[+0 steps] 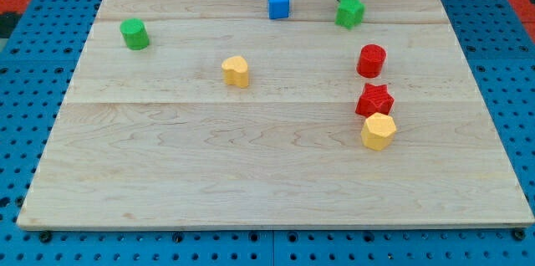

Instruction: Place the green star and red star below the cube in a vertical line

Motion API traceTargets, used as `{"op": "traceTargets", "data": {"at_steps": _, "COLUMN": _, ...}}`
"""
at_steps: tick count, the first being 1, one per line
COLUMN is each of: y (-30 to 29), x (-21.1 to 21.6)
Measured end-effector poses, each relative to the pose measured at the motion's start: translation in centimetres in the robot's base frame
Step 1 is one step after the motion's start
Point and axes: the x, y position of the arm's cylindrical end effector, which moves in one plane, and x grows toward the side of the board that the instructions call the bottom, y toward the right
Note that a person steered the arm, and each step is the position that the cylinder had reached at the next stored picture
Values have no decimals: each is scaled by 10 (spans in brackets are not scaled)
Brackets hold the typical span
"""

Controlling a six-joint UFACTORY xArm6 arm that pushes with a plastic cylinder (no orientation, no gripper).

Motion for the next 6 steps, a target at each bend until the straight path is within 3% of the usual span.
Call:
{"op": "traceTargets", "data": {"at_steps": 1, "y": -19, "x": 64}}
{"op": "traceTargets", "data": {"at_steps": 2, "y": -28, "x": 68}}
{"op": "traceTargets", "data": {"at_steps": 3, "y": 55, "x": 61}}
{"op": "traceTargets", "data": {"at_steps": 4, "y": 65, "x": 108}}
{"op": "traceTargets", "data": {"at_steps": 6, "y": -113, "x": 173}}
